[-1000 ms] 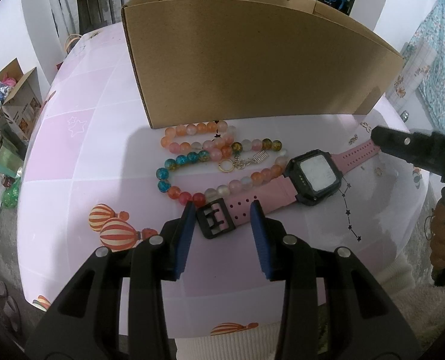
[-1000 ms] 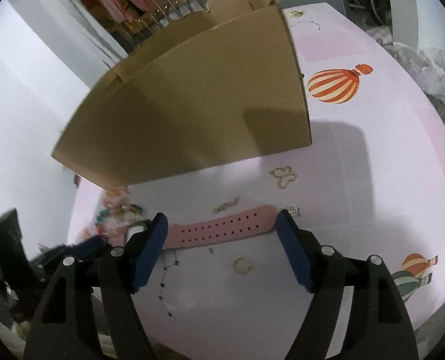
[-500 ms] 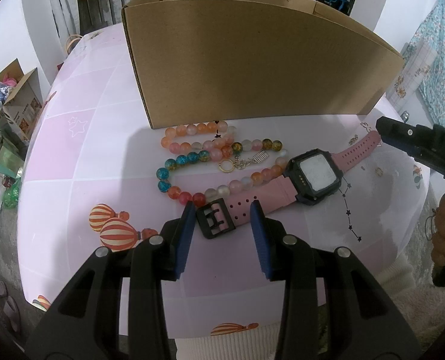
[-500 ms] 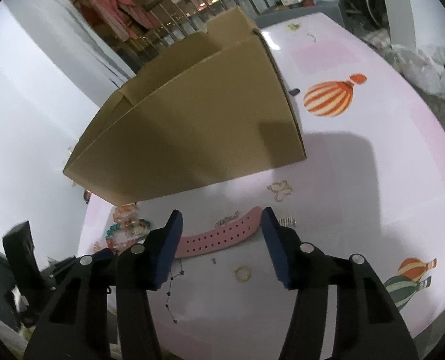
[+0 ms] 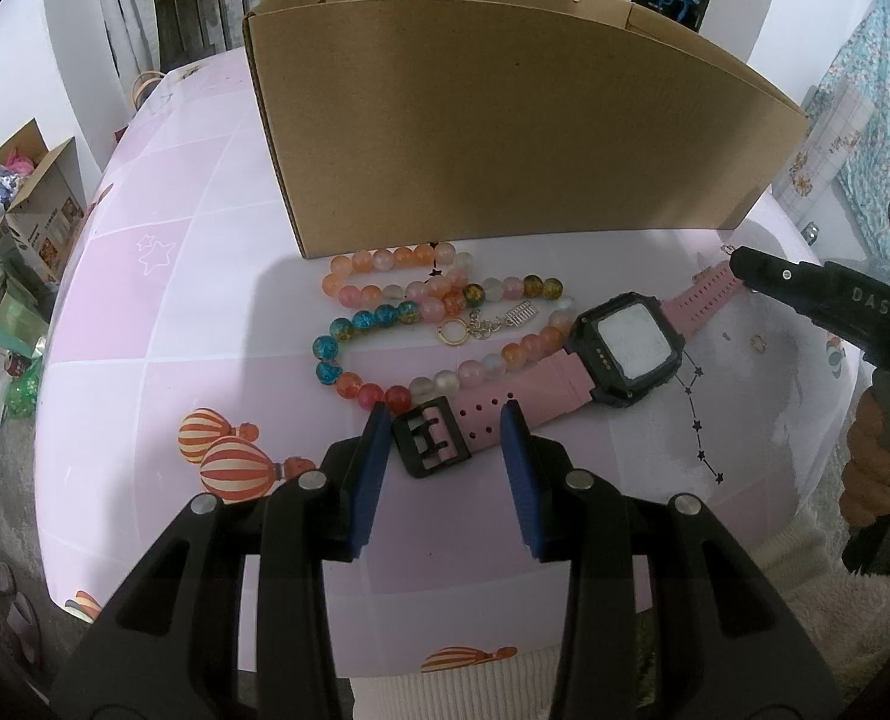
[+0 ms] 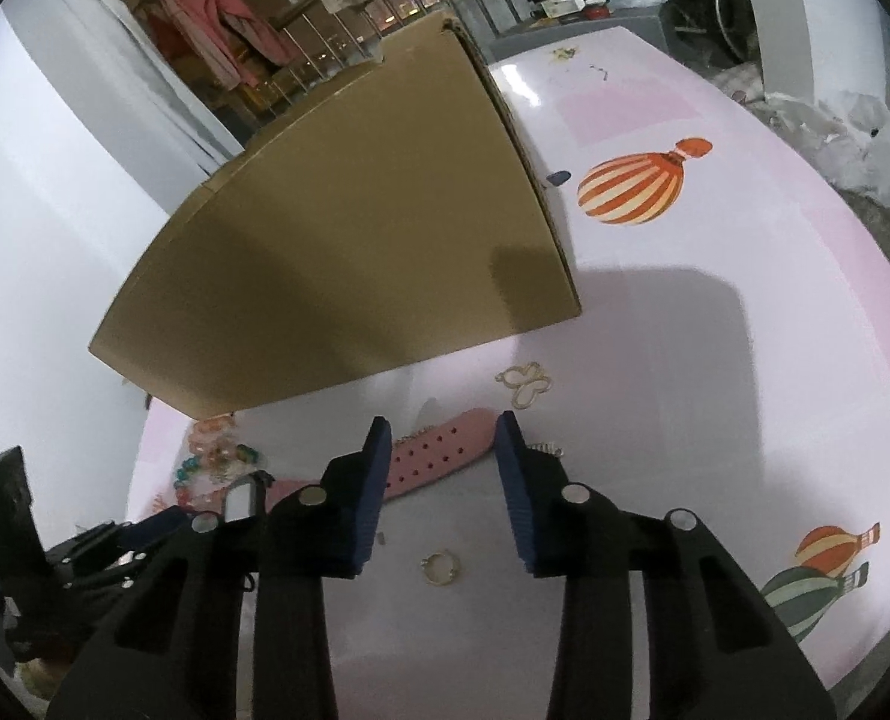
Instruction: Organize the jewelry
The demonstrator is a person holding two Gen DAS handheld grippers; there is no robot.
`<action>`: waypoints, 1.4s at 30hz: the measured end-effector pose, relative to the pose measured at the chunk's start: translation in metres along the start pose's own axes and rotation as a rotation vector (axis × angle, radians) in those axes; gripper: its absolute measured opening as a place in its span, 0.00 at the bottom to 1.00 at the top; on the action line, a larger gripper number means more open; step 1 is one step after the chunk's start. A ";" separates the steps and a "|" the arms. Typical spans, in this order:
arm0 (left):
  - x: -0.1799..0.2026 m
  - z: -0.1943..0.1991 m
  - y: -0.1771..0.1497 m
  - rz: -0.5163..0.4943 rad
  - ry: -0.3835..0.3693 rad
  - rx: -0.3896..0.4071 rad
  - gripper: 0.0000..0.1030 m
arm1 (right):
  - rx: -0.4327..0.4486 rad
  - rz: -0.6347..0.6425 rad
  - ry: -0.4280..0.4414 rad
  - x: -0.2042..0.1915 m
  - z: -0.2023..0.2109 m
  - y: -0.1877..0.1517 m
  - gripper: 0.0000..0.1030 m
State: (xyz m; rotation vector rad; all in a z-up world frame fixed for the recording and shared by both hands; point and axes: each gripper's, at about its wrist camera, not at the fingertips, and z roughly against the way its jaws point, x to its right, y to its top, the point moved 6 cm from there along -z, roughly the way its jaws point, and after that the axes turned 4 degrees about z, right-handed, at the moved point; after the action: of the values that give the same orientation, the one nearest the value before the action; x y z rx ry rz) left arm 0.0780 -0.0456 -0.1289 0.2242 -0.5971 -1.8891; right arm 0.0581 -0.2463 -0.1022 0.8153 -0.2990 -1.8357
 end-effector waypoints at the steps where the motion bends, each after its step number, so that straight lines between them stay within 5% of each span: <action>1: 0.000 0.000 0.000 0.000 0.000 0.000 0.35 | 0.000 0.011 -0.010 -0.001 -0.001 0.001 0.33; 7: 0.000 0.000 0.000 0.000 0.000 0.001 0.35 | -0.019 0.040 -0.030 -0.002 -0.002 0.004 0.34; 14: 0.000 0.000 0.000 0.000 -0.001 0.001 0.35 | -0.028 0.249 -0.048 -0.018 -0.001 0.010 0.57; 21: -0.001 0.001 0.001 0.001 -0.001 0.003 0.35 | -0.135 0.266 0.031 -0.019 -0.011 0.009 0.62; 29: 0.000 0.001 0.001 0.000 -0.001 0.003 0.35 | -0.173 0.401 -0.030 -0.038 -0.017 -0.001 0.81; 42: 0.000 0.001 0.002 -0.002 0.001 0.005 0.34 | -0.148 0.380 -0.074 -0.030 -0.008 -0.001 0.70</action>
State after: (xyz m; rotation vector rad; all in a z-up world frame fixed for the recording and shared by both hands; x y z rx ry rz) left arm 0.0791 -0.0462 -0.1276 0.2295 -0.6013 -1.8893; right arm 0.0688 -0.2173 -0.0966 0.5462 -0.3356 -1.5119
